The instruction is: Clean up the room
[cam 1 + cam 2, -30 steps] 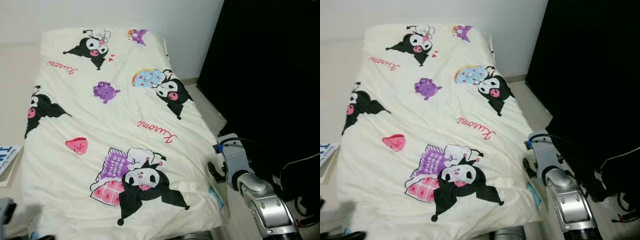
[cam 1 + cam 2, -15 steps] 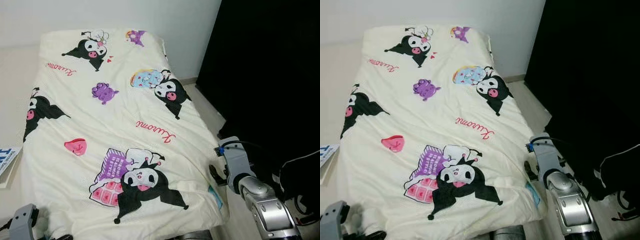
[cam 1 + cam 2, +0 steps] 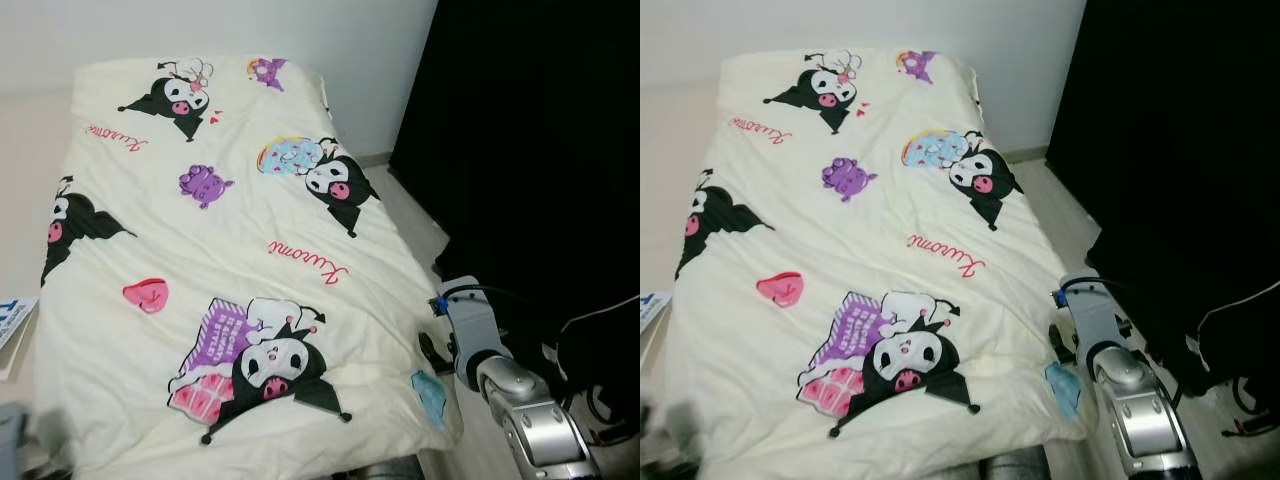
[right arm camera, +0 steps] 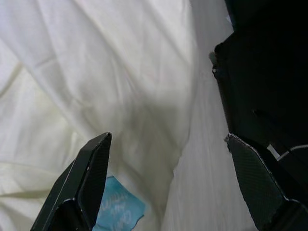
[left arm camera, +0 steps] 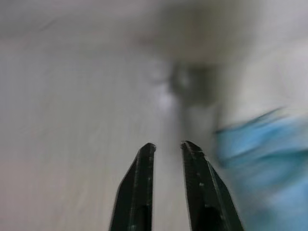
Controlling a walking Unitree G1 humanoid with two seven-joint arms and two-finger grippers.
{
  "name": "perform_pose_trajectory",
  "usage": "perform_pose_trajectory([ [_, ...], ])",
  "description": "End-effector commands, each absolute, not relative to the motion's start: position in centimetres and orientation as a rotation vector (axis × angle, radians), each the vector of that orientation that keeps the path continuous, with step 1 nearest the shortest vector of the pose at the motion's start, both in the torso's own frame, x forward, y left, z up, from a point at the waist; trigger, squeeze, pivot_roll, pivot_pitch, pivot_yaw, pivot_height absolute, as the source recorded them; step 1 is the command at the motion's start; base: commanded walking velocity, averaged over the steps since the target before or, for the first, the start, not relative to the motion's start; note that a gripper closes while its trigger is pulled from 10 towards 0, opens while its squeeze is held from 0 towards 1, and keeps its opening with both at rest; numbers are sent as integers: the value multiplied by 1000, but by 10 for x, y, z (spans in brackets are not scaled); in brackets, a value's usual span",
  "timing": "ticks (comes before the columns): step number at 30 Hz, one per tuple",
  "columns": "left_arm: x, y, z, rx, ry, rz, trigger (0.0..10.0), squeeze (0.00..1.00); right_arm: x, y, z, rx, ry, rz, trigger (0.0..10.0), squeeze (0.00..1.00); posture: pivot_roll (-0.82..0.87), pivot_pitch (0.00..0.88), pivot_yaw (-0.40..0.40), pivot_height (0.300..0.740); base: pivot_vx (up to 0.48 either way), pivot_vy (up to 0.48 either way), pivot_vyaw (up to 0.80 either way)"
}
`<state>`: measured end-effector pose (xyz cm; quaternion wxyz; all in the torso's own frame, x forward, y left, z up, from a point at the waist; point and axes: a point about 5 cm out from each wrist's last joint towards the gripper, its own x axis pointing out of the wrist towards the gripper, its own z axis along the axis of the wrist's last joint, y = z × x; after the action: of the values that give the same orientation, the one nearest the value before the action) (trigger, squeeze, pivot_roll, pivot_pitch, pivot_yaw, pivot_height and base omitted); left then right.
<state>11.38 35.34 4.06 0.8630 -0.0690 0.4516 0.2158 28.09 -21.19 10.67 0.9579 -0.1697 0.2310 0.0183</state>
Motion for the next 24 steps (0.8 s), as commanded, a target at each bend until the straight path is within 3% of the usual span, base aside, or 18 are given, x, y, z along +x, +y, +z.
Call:
perform_pose_trajectory([
  [1,87,360,29,-140,1037,487,0,0,279,-214,103,-350,483,31,10000,0,-64,256,-21,580,0,0,0],
  [3,72,362,23,-139,1080,499,0,0,279,-215,103,-352,484,30,10000,0,-64,256,-21,580,0,0,0],
  [5,24,366,4,-133,1218,537,0,0,279,-215,103,-354,487,31,10000,0,-51,261,-25,580,0,0,0],
  [7,-6,363,-10,-154,1303,556,0,0,280,-214,102,-356,490,36,10000,0,-47,262,-27,580,0,0,0],
  [10,-18,356,-20,-223,1304,562,0,0,280,-213,101,-358,492,43,10000,0,-49,263,-30,580,0,0,0],
  [13,-5,342,-26,-357,1186,496,0,0,281,-212,101,-358,493,47,10000,0,-45,264,-37,580,0,0,0],
  [14,30,326,-19,-456,962,364,0,0,281,-212,100,-359,494,49,10000,0,-49,264,-40,580,0,0,0],
  [15,51,319,-10,-484,831,305,2667,0,281,-212,100,-361,496,51,10000,0,-49,264,-41,580,0,0,0],
  [18,62,315,-4,-491,756,275,2667,0,281,-212,100,-362,497,52,10000,0,-49,264,-41,580,0,0,0],
  [19,87,317,12,-503,609,299,10000,1000,281,-212,100,-363,496,53,10000,0,-60,261,-42,580,0,0,0],
  [20,109,322,28,-516,476,318,10000,1000,281,-212,101,-363,495,55,10000,0,-63,259,-42,580,0,0,0],
  [24,142,328,56,-526,298,322,10000,1000,280,-211,101,-364,493,55,10000,0,-74,257,-40,580,0,0,0],
])
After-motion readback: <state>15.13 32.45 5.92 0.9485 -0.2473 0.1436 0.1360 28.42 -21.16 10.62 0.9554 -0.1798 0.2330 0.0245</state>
